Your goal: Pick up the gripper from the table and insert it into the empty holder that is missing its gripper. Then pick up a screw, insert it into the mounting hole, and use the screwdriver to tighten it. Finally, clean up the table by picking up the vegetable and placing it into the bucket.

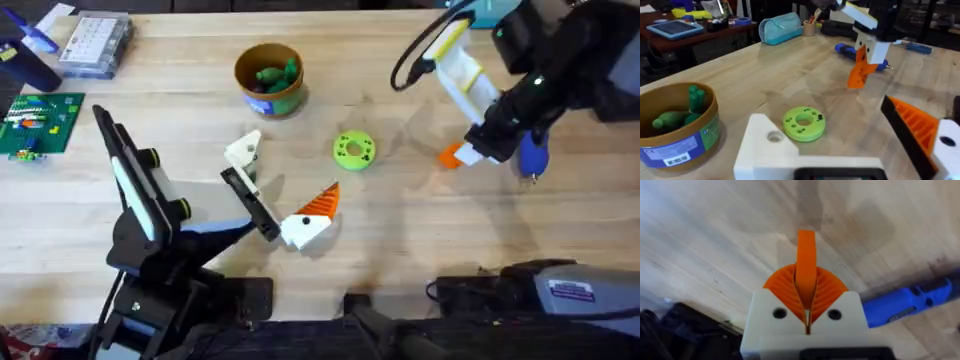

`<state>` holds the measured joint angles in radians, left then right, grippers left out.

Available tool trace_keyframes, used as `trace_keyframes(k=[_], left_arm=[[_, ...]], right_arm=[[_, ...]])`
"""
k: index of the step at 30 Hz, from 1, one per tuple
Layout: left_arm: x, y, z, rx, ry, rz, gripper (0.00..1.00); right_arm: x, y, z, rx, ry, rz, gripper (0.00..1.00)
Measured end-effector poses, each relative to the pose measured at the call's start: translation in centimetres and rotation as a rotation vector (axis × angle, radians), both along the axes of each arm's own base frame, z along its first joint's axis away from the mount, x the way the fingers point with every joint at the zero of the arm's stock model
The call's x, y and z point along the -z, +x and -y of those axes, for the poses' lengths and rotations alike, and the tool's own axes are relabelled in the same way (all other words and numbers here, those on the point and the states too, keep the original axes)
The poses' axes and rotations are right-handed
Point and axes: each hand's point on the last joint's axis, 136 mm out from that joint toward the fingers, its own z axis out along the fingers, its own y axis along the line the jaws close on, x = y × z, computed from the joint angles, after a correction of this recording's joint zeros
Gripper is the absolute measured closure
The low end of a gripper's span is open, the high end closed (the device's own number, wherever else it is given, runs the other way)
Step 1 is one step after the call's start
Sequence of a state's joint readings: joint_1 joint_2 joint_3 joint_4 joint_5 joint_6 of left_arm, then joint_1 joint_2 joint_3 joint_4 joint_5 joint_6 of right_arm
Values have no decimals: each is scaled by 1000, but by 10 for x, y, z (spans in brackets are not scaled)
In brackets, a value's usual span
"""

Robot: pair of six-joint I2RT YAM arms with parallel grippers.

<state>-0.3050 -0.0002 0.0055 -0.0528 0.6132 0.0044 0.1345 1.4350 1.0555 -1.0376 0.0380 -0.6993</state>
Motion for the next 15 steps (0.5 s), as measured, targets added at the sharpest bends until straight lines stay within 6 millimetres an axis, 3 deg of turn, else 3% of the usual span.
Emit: trace_keyframes(k=[7,15], left_arm=[[0,0,0,0,0,0,12],[0,0,0,0,0,0,12]], right_arm=[[-49,13,-2,248,61,164,993],[-77,7,-1,505,144,262,993]])
